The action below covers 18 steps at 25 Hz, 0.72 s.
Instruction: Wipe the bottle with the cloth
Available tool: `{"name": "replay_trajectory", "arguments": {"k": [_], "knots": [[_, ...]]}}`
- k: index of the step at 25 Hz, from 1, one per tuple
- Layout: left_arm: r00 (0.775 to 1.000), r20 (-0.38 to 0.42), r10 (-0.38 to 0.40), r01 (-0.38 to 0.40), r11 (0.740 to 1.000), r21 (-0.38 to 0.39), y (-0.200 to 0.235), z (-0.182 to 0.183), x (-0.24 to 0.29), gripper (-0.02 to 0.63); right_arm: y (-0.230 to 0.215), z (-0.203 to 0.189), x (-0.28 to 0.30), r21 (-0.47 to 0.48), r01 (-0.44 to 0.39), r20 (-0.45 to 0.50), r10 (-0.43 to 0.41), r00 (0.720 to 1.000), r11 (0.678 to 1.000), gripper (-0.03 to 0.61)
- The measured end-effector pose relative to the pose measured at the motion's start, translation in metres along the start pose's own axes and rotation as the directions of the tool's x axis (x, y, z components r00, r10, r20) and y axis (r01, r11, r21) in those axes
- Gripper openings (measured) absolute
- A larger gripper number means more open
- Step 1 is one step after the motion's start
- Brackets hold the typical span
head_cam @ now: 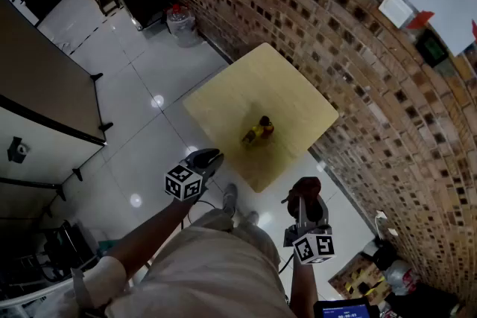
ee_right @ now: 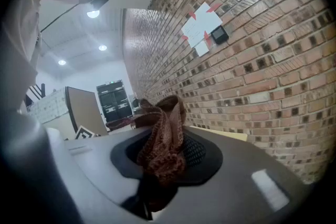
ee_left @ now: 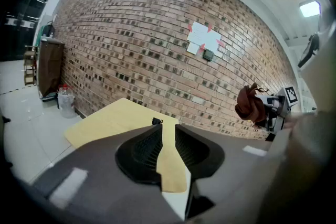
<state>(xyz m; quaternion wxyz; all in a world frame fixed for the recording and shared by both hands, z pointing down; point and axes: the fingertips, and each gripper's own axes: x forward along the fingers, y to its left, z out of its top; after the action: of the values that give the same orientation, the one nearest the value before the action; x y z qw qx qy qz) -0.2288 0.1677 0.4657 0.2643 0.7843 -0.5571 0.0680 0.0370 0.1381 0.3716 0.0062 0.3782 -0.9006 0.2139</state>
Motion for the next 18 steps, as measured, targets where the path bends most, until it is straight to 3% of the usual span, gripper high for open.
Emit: {"name": "replay_trajectory", "arguments": {"k": [8,14,18], "knots": [[0.999,-0.030,0.014,-0.014,1.000,0.004,-0.057,-0.024,-0.005,0.100,-0.041,-0.007,-0.037,0.003,-0.039,-0.020,0.039,0.999,0.999,0.098],[0.995,-0.036,0.090,-0.092,0.994,-0.051,-0.050,-0.032,-0.020,0.109,-0.039,-0.009,-0.028,0.004,-0.092,-0.038,0.092,0.995,0.996,0.098],[0.995,-0.051,0.085,-0.088,0.994,-0.069,-0.038,-0.026,-0.003,0.126,-0.044,-0.009,-0.008,0.014,-0.096,-0.035,0.097,0.995,0.995,0.098]]}}
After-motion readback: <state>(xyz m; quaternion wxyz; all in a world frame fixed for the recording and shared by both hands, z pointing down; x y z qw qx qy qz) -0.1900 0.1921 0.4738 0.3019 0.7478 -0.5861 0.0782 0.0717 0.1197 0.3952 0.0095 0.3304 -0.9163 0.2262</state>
